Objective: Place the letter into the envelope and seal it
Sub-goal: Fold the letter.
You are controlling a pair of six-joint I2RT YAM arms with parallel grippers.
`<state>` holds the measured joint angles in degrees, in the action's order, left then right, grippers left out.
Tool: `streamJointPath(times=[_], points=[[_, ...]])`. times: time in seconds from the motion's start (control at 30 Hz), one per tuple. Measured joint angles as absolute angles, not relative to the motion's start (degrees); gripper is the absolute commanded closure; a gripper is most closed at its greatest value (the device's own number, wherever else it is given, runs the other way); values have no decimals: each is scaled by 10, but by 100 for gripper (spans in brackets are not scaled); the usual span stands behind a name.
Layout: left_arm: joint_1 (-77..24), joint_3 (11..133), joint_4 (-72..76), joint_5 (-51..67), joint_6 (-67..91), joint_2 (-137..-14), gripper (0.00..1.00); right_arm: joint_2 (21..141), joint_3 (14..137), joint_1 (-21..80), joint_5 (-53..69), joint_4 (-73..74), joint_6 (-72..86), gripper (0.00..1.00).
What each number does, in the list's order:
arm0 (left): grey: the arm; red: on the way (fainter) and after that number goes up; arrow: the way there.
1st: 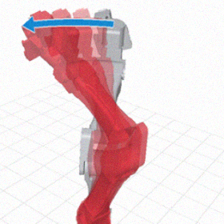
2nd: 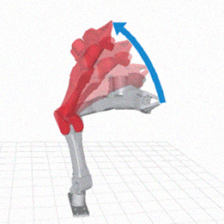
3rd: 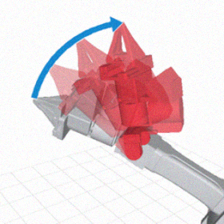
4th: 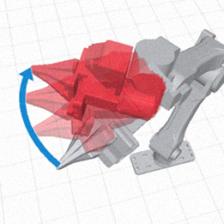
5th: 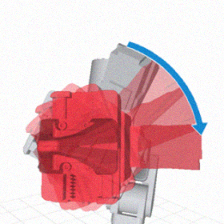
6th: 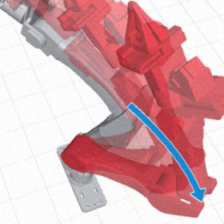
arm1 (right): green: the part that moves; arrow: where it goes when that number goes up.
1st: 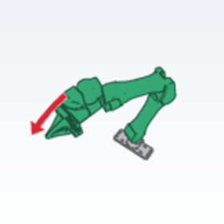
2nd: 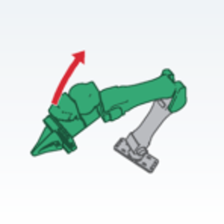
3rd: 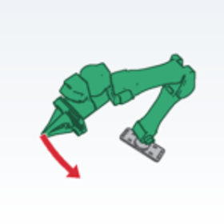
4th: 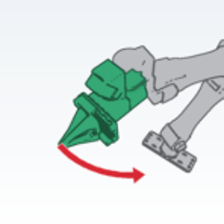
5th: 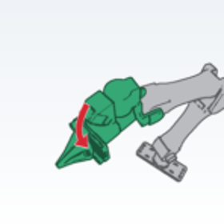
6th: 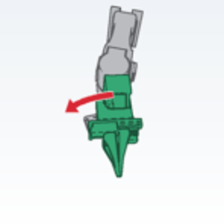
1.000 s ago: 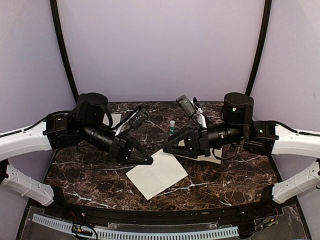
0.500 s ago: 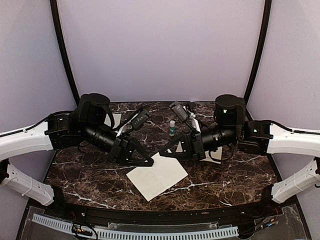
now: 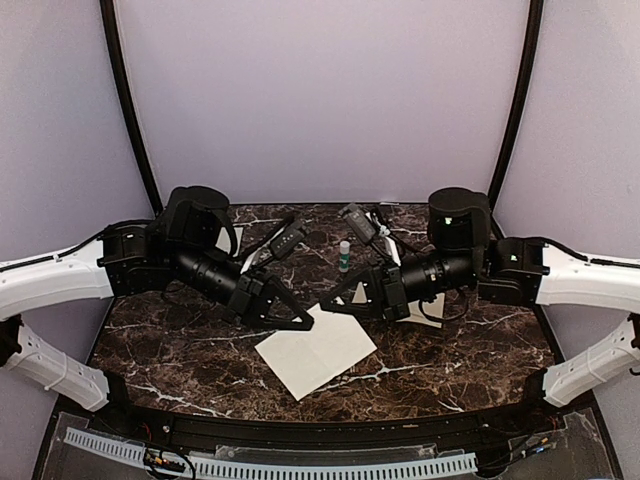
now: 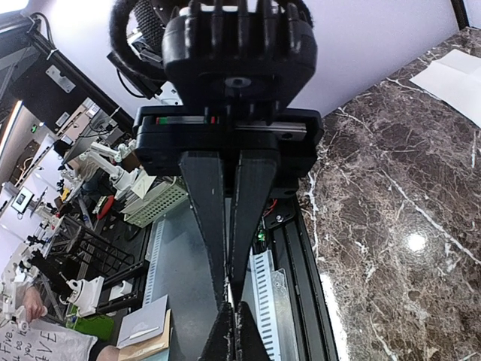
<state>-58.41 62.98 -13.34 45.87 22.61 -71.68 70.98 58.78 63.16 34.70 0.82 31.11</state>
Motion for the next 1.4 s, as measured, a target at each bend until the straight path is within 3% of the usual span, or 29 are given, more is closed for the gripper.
streamJointPath(times=[0.03,0.13,0.23,0.33,0.43,0.5,0.63,0.67,0.7,0.77,0.83,0.9,0.97,1.07,1.3,1.37,1.4], points=[[-584,630,-133,458,225,-717,98,709,592,632,341,20,306,100],[-584,630,-135,454,220,-717,63,706,602,632,323,45,295,100],[-584,630,-151,449,221,-712,56,692,603,627,310,66,288,100],[-584,629,-163,442,217,-705,65,678,603,623,300,78,283,100],[-584,628,-167,438,218,-698,94,670,603,621,295,87,280,100],[-584,626,-167,436,215,-696,100,665,603,620,292,95,279,100],[-584,620,-164,433,216,-695,100,660,603,619,286,107,277,100],[-584,619,-163,432,216,-695,97,659,603,619,285,107,277,100],[-584,619,-162,431,216,-695,83,659,603,619,284,108,277,100],[-584,618,-162,429,215,-695,73,657,603,619,282,111,277,100],[-584,615,-166,426,215,-693,69,649,603,617,276,118,277,100],[-584,613,-169,424,215,-692,71,638,603,617,271,122,277,100],[-584,613,-170,423,216,-691,79,627,603,617,269,124,277,100],[-584,607,-174,419,219,-684,99,617,603,617,267,126,277,100],[-584,601,-177,413,216,-674,100,611,596,617,258,126,277,100],[-584,601,-177,411,216,-674,76,611,595,617,256,126,277,100],[-584,601,-177,408,216,-674,57,611,595,617,256,125,278,100]])
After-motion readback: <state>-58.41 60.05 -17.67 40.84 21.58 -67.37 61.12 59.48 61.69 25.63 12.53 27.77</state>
